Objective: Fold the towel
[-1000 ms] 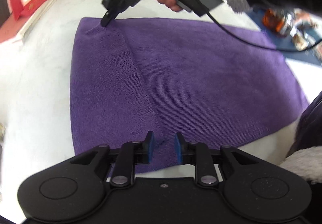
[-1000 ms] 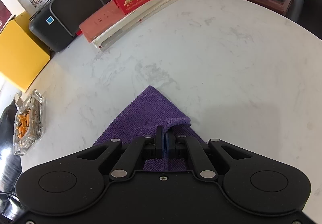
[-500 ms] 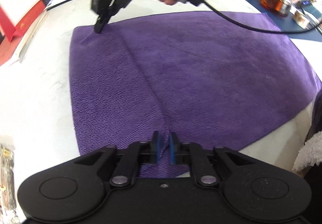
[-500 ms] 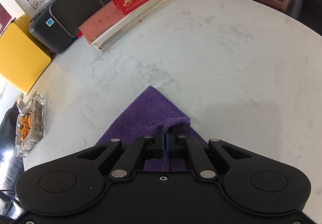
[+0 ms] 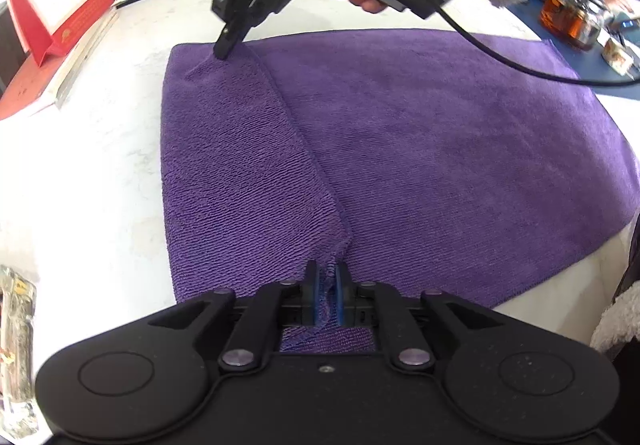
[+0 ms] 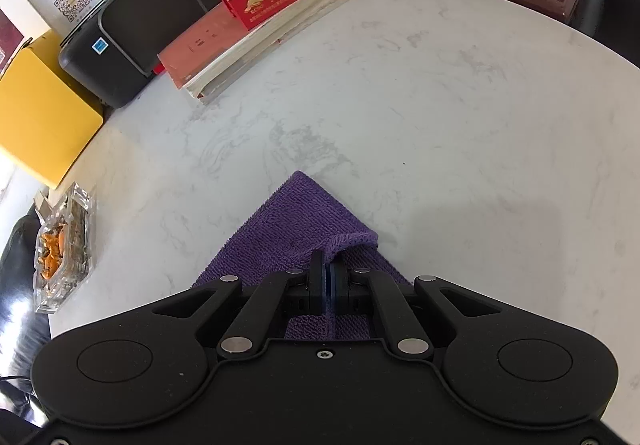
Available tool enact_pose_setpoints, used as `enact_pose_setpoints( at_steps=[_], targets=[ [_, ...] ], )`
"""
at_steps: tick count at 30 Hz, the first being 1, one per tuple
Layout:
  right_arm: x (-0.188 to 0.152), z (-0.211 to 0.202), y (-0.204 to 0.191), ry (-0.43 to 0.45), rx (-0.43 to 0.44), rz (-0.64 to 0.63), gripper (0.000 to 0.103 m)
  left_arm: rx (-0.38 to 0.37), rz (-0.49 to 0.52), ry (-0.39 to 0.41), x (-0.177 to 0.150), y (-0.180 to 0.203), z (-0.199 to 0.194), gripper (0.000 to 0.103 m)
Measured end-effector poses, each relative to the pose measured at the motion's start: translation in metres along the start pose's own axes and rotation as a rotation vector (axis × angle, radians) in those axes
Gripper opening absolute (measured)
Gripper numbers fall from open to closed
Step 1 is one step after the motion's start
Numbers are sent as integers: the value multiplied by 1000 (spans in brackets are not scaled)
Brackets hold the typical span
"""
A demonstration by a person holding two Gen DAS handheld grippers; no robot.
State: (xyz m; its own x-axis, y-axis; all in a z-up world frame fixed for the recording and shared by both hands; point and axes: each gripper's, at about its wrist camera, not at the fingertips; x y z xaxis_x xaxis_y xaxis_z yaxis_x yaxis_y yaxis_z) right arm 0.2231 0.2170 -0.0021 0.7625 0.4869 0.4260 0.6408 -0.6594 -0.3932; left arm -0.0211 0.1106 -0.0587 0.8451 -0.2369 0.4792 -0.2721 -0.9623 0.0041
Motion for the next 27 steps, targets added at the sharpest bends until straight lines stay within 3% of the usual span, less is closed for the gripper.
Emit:
enact_pose_setpoints(
  at_steps=[4,9,12,14,15,16,18,22,27],
  targets=[
    [0,0,0,-1,1,1,2,-37,23,-5,-1,0,-1,17],
    [0,0,1,-1,4,3,2,-99,75,-8,-2,1,2,39],
    [0,0,1,0,5,4,2,-105,102,-5,0,2,4,39],
    [0,0,2,1,5,6,2,-106,112,-3,2,0,5,37],
    [0,0,2,2,5,7,2,-103,109,-4,3,-2,6,29],
    [-1,0,1,2,5,8,2,-92,95,-6,4,-5,6,14],
    [-1,0,1,3,4,8,2,-77,60,-12,6,-13,7,4],
    [-1,-1,1,5,0,7,2,-78,4,5,7,-18,3,3],
    [-2,-1,1,10,-2,15,2,-120,-154,103,6,-42,-27,3]
  ],
)
Point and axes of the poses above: each gripper's, at about its wrist camera, not at the fingertips, and z roughly the way its jaws point, y to its right, x to its top, and after that the axes turned 1 degree about -z, right-handed
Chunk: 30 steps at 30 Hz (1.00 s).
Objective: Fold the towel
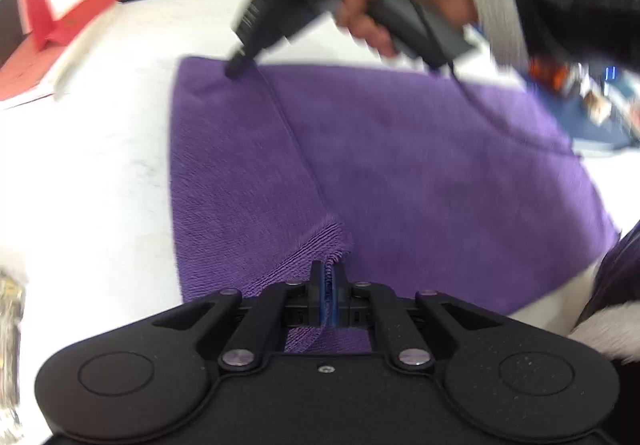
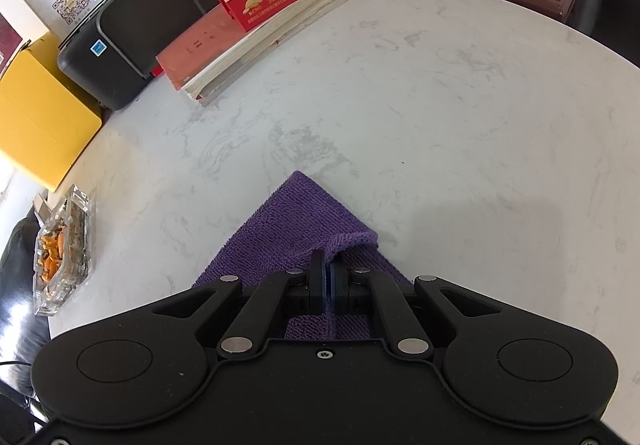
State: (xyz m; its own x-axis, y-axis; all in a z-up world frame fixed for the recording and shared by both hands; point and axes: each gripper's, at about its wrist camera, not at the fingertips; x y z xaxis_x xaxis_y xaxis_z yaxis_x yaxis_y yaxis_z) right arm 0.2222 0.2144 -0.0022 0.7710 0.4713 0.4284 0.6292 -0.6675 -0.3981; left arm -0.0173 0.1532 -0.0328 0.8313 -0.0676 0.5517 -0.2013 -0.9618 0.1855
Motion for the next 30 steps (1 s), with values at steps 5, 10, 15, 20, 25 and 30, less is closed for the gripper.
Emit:
enact_pose_setpoints(
  at_steps=[5,10,15,20,25,30],
  targets=[
    [-1,-4,0,10,9,9,2,-41,-70,43,2,-8,-22,3],
    [-2,-11,-2,30,17,23,2,-54,-88,42,-1,-5,-23,3],
    [-7,-19,-3,43,7,17,2,-81,-70,38,-3,0,-20,3],
    [-11,-31,-6,65,-12,-10,2,-86,-52,38,-6,6,-22,3],
    [-16,-44,-4,86,-14,-12,2,-84,-34,39,-7,11,-22,3],
    [-28,-60,-2,98,-29,-26,2,-88,-12,36,-6,21,-18,3]
  ],
)
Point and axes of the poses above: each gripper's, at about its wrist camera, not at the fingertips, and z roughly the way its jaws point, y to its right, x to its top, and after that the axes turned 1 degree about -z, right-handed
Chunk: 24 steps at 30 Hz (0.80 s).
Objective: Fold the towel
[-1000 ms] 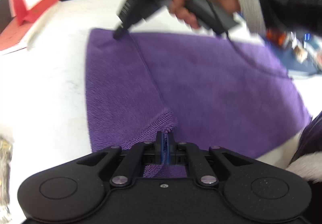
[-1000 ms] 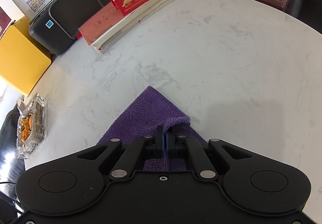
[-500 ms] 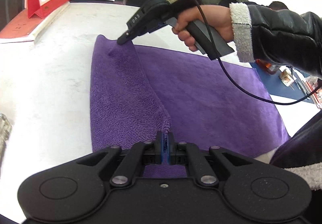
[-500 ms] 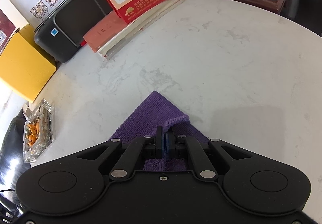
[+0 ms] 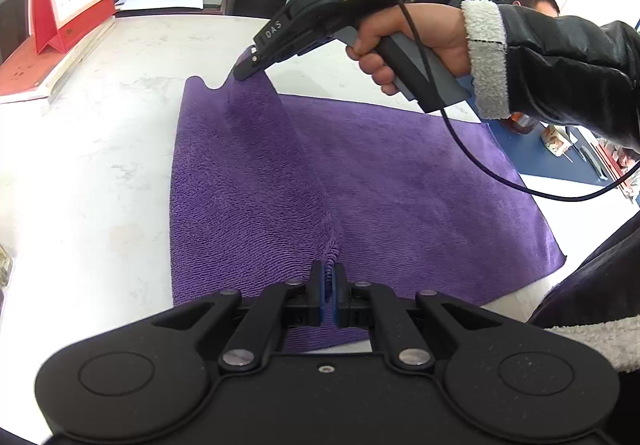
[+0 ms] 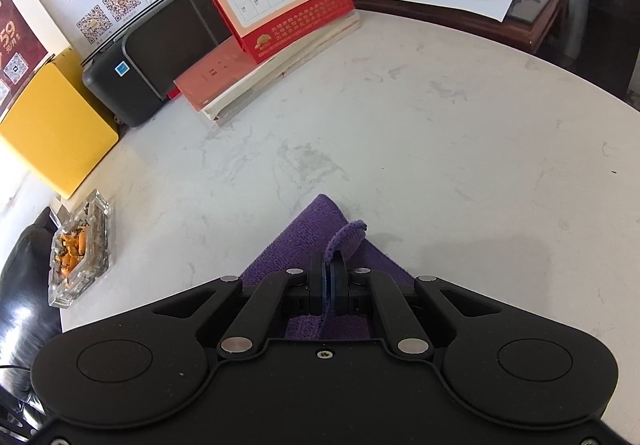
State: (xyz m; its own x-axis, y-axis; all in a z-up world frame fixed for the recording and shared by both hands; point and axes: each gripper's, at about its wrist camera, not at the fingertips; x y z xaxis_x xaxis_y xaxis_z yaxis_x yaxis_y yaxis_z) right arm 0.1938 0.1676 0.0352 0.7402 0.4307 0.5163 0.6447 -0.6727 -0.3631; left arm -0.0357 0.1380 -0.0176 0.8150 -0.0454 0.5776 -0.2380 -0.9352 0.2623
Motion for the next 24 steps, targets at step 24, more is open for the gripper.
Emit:
enact_pose_setpoints(
  at_steps=[24],
  targets=[
    [-60,-103,66,70,-84,96,2,-162,129,-20,23,71,26,3]
  ],
)
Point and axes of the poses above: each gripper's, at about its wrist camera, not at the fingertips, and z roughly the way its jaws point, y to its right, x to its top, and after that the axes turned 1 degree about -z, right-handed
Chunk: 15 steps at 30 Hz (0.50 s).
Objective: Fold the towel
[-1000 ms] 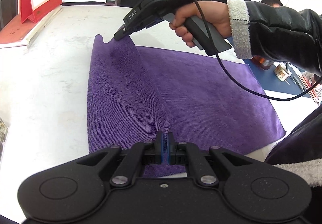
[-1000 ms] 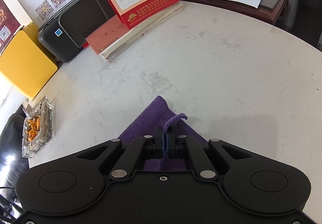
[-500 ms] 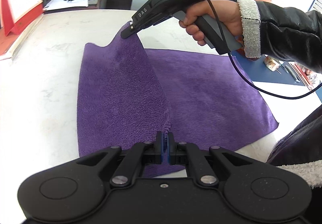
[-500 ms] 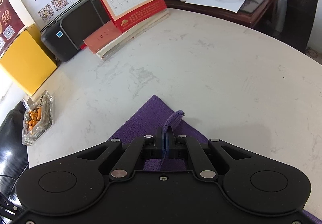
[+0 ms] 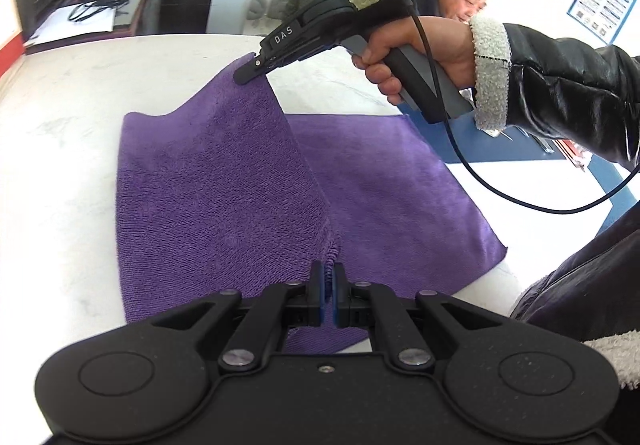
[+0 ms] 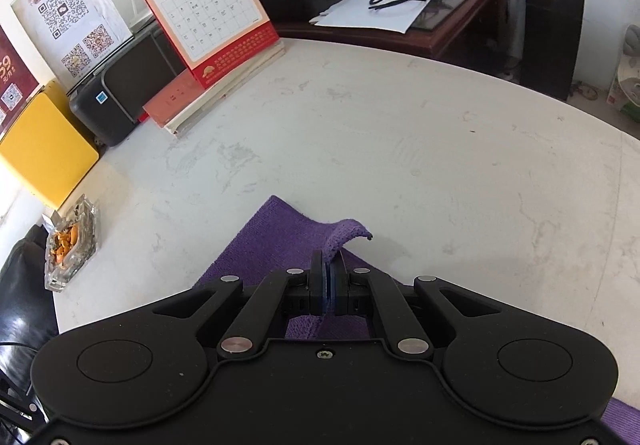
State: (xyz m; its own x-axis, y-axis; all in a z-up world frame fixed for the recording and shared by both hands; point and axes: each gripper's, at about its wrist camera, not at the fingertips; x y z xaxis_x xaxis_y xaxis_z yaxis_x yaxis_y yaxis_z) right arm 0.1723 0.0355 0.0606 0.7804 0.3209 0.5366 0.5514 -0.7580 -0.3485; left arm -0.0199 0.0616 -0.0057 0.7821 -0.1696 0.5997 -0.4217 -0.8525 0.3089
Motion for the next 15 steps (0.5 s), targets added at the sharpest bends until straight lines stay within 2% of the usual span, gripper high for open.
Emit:
enact_pose_setpoints(
  at_steps=[15],
  targets=[
    [-58,-66,61,53,-19,49,2,-16,146,-34,7,80,37,3]
  ],
)
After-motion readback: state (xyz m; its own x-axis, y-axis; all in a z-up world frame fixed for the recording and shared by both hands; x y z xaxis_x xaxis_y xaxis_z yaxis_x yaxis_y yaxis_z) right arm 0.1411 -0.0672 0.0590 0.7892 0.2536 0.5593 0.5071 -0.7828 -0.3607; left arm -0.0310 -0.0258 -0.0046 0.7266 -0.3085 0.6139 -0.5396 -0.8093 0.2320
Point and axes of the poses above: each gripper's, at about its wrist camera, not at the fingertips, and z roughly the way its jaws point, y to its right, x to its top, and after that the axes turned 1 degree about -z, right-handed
